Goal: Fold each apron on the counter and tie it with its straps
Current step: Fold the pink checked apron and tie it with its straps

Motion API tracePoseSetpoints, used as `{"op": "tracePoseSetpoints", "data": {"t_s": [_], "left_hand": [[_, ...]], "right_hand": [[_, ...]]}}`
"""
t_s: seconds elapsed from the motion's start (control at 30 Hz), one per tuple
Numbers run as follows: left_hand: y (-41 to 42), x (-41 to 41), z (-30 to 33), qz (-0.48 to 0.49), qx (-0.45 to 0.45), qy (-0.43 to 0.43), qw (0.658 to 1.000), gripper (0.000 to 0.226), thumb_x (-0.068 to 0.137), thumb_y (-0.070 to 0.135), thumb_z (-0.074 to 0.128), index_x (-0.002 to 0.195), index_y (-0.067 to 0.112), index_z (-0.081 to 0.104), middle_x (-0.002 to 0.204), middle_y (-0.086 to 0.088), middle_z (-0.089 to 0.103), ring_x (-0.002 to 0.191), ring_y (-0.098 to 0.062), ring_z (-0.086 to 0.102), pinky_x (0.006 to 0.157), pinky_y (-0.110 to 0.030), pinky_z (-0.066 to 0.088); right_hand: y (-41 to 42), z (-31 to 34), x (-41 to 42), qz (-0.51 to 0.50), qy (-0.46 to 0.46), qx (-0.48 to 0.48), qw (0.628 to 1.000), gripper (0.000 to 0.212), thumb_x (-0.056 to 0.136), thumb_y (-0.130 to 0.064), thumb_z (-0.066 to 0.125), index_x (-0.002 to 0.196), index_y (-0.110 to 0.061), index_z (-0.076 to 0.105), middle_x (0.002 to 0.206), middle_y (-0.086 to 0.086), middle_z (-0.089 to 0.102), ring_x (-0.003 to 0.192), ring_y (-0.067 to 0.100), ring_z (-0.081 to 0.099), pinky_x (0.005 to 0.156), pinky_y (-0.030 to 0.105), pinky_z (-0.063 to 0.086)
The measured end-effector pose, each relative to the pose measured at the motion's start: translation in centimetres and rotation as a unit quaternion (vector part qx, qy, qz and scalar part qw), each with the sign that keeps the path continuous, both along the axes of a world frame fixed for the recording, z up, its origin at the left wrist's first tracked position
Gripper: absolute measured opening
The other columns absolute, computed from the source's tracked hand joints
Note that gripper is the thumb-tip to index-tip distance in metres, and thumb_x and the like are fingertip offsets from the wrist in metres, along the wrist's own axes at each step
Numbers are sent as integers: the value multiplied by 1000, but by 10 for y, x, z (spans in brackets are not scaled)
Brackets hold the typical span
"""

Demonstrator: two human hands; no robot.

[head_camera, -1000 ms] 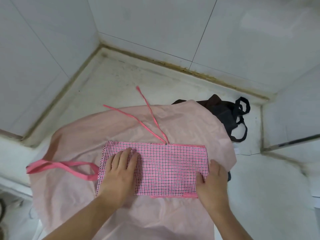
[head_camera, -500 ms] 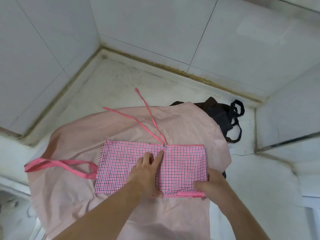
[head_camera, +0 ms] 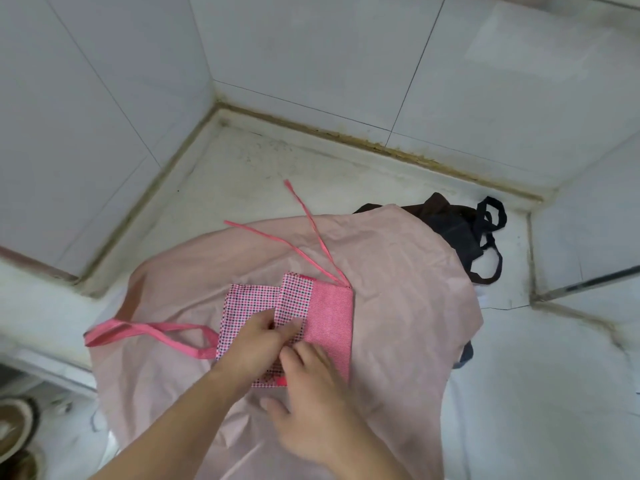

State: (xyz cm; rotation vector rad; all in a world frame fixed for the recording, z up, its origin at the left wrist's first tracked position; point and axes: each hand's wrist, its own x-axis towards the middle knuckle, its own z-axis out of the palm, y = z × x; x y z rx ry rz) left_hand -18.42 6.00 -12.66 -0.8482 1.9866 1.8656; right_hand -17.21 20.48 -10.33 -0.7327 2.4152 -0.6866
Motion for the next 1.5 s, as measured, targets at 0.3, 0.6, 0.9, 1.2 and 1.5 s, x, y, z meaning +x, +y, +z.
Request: {"op": "tracePoseSetpoints", "data": {"t_s": [0.3, 0.6, 0.9, 1.2, 1.5], "left_hand": [[-13, 8, -26, 13, -261, -68, 963, 29, 95, 18, 63, 70, 11, 50, 78, -5, 59, 75, -26, 55, 71, -38, 45], [-32, 14, -30, -13, -308, -77, 948, 16, 90, 7, 55, 76, 11, 49, 92, -10, 58, 84, -32, 58, 73, -38, 42], [-44, 27, -36, -11, -386, -78, 919, 10, 91, 13, 61, 93, 6, 55, 103, -10, 51, 100, -38, 55, 86, -43, 43], [-59, 39, -48, -45, -460, -65, 884, 7, 75, 2, 65, 76, 3, 58, 91, -21, 59, 85, -45, 60, 76, -50, 52], [-45, 36, -40, -112, -575, 154, 796, 51, 77, 10, 45, 126, 7, 61, 131, -13, 56, 111, -38, 58, 93, -46, 45]], "right_hand": [[41, -58, -16, -248, -50, -9, 967, 39, 91, -23, 63, 129, -26, 54, 125, -9, 53, 116, 13, 54, 104, 35, 48], [25, -63, -44, -340, -205, -67, 915, 30, 91, -43, 70, 78, -18, 61, 63, -10, 67, 60, 10, 62, 58, 34, 47], [14, -71, -39, -327, -127, 20, 936, 28, 89, -40, 73, 76, -18, 61, 69, -4, 70, 67, 13, 67, 66, 34, 53], [11, -73, -32, -342, -42, -22, 939, 36, 85, -35, 71, 60, -19, 50, 57, -6, 54, 58, 17, 54, 63, 43, 52], [-36, -49, -16, -209, 185, -3, 960, 39, 81, -12, 72, 116, -24, 59, 119, -3, 50, 110, 21, 54, 89, 36, 51]]}}
